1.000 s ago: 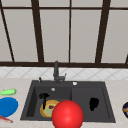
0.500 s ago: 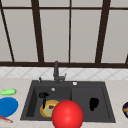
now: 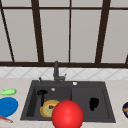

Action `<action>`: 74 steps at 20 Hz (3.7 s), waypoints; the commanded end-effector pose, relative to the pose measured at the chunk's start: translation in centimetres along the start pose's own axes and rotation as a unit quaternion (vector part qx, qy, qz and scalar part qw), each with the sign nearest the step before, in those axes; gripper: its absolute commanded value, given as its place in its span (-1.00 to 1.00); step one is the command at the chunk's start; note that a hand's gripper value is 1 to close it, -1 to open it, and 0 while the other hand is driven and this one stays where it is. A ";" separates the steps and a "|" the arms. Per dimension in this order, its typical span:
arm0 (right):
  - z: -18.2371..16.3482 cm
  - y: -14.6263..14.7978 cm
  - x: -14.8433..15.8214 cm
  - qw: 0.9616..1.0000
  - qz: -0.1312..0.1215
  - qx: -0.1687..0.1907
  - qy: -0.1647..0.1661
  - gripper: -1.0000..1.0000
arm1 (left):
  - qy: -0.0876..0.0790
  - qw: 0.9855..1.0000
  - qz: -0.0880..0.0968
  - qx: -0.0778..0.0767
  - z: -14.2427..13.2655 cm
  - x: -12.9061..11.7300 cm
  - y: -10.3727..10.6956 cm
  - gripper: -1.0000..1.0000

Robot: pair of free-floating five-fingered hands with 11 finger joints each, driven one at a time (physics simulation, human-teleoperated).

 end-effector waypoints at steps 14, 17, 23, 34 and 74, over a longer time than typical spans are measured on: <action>0.0 0.0 0.0 1.000 0.000 0.000 0.000 0.00 | -0.014 0.997 -0.074 0.017 3.9 6.3 -0.2 -1.00; 0.0 0.0 0.0 1.000 0.000 0.000 0.000 0.00 | -0.008 0.997 -0.073 0.012 4.9 7.8 -0.8 -1.00; 0.0 0.0 0.0 1.000 0.000 0.000 0.000 0.00 | -0.005 0.998 -0.060 0.011 7.0 10.5 -2.6 -1.00; 0.0 0.0 0.0 1.000 0.000 0.000 0.000 0.00 | -0.011 0.998 -0.056 0.012 10.4 14.8 -5.1 -1.00; 0.0 0.0 0.0 1.000 0.000 0.000 0.000 0.00 | -0.014 0.999 -0.032 0.012 27.5 26.6 -9.7 -1.00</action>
